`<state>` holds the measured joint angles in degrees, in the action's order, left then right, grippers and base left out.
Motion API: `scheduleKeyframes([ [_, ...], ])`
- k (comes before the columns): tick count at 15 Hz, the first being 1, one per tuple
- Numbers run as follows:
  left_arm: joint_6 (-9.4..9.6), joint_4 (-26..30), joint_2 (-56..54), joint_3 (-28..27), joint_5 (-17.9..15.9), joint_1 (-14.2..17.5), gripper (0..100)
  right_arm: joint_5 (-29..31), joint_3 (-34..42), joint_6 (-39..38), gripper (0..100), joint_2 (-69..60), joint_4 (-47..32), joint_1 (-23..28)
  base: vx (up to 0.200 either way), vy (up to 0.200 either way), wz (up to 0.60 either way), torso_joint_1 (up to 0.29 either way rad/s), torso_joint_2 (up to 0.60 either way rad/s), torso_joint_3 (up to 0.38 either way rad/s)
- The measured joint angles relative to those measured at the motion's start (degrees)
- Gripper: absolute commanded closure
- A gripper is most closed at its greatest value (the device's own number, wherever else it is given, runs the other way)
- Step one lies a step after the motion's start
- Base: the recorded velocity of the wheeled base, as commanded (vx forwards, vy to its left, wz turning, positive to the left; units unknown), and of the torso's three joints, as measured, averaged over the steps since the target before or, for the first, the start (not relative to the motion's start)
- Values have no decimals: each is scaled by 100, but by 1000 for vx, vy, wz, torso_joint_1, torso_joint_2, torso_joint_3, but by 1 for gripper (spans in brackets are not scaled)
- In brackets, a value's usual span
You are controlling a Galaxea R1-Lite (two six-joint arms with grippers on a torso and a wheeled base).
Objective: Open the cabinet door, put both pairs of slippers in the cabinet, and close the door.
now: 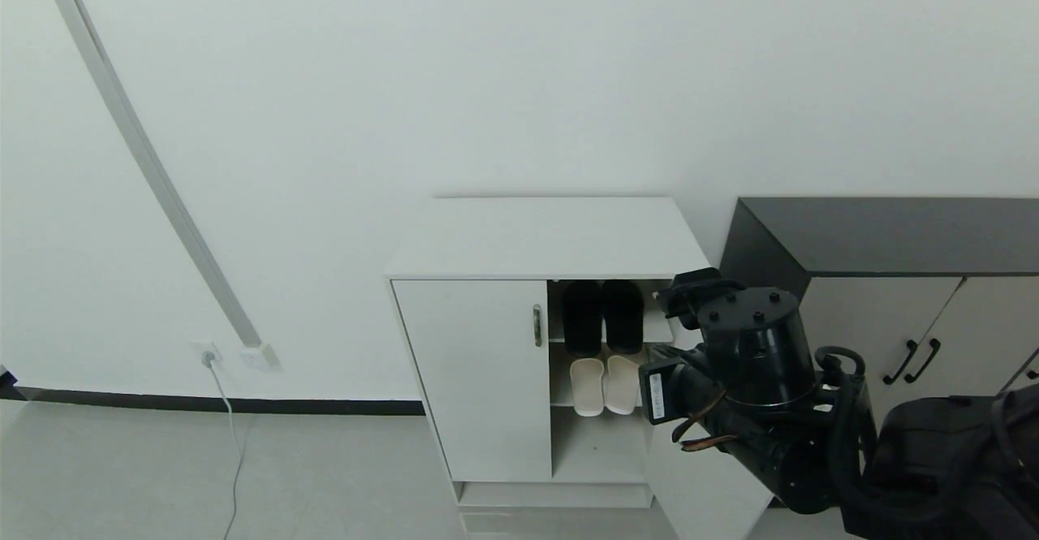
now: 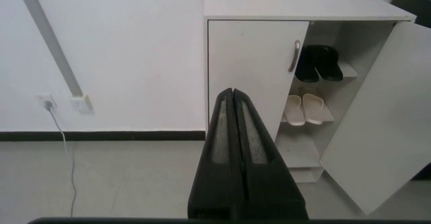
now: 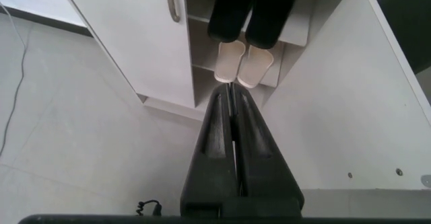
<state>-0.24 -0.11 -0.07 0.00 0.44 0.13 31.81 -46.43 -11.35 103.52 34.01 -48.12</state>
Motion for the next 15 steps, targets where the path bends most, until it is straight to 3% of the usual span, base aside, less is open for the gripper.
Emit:
scheduleKeyframes([
  [3, 0, 6, 0, 0, 0, -6, 100, -6, -20, -9, 100, 44, 11, 46, 0, 0, -600, 4, -2, 1],
  [13, 2, -2, 0, 0, 5, 0, 100, 0, 44, 115, 100, 312, 472, 252, 0, 0, 0, 0, 0, 0],
  [15, -9, -2, 0, 0, 7, 5, 100, 0, 49, 117, 100, 356, 556, 300, -200, 0, 0, 5, 2, 2],
])
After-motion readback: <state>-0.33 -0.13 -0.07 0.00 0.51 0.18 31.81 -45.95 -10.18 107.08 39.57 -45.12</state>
